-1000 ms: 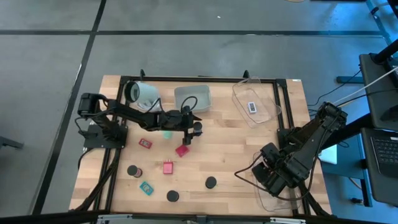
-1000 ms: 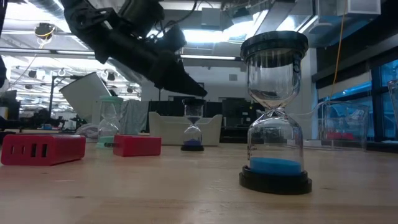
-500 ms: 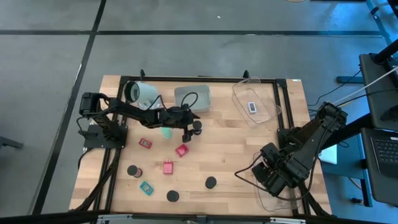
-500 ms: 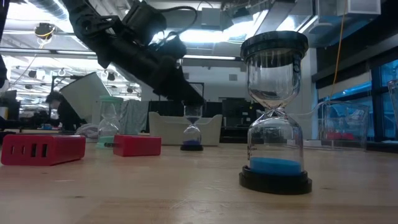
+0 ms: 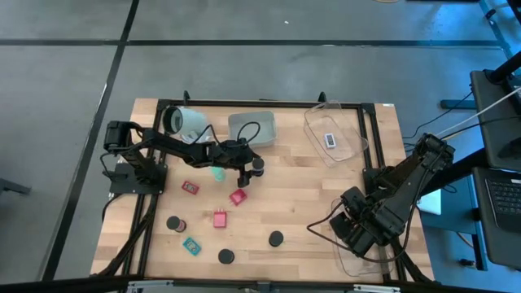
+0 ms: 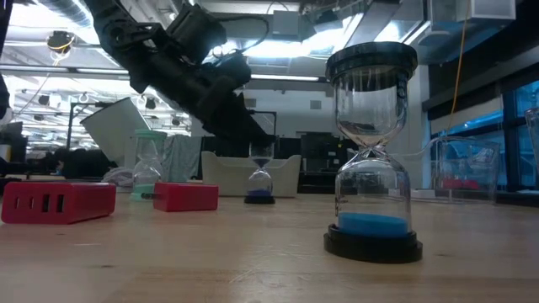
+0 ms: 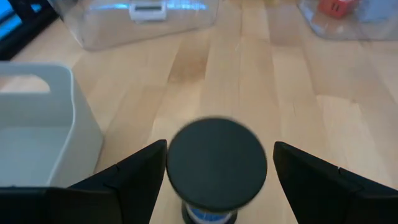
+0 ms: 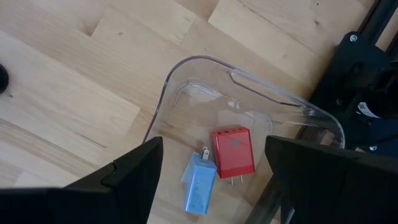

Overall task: Pick & Place Office items
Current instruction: Put the top blue hourglass into the gray bin

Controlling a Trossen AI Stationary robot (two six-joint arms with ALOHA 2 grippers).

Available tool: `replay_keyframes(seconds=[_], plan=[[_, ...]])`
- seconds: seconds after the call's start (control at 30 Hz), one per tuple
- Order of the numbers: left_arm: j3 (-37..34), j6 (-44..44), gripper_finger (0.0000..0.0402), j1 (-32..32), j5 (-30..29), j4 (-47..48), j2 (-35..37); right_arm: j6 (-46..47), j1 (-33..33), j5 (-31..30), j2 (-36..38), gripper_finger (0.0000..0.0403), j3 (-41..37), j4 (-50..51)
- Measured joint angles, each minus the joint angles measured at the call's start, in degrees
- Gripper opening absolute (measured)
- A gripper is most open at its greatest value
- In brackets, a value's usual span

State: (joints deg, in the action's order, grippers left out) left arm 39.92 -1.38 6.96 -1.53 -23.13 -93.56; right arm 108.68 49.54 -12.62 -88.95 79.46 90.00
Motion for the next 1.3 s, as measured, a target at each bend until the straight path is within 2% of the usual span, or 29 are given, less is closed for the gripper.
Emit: replay_keyframes(seconds=[0.17,0.47,0.7,0.87,0.97,1.13,1.3], plan=[[0.00,-0.44,0.0269,0.00,0.01,1.18,0.00,0.02,0.00,-0.52,0.00,0.0286,0.00,0.01],[0.00,-0.84,0.0210,0.00,0.03,-0.11,0.00,0.15,0.00,-1.41,0.00,0.0286,0.00,0.00],[0.25,-4.09,0.0211,0.00,-0.03,-4.06,0.07,0.13,0.00,-1.51,0.00,0.0286,0.00,0.00],[2.41,-4.00,0.0213,0.39,-0.32,-4.11,2.58,0.13,0.00,-1.51,0.00,0.0286,0.00,0.00],[4.07,-3.89,0.0213,1.60,-3.15,-3.77,4.35,0.11,0.00,-1.50,-0.02,0.0286,0.00,0.00],[5.68,-1.96,0.0213,5.34,-11.54,-2.11,7.08,0.11,0.00,-1.51,-0.02,0.0286,0.00,0.02],[5.75,-2.78,0.0213,10.99,-14.18,-0.01,7.63,0.10,0.01,-1.50,-0.02,0.0286,0.00,-0.04]])
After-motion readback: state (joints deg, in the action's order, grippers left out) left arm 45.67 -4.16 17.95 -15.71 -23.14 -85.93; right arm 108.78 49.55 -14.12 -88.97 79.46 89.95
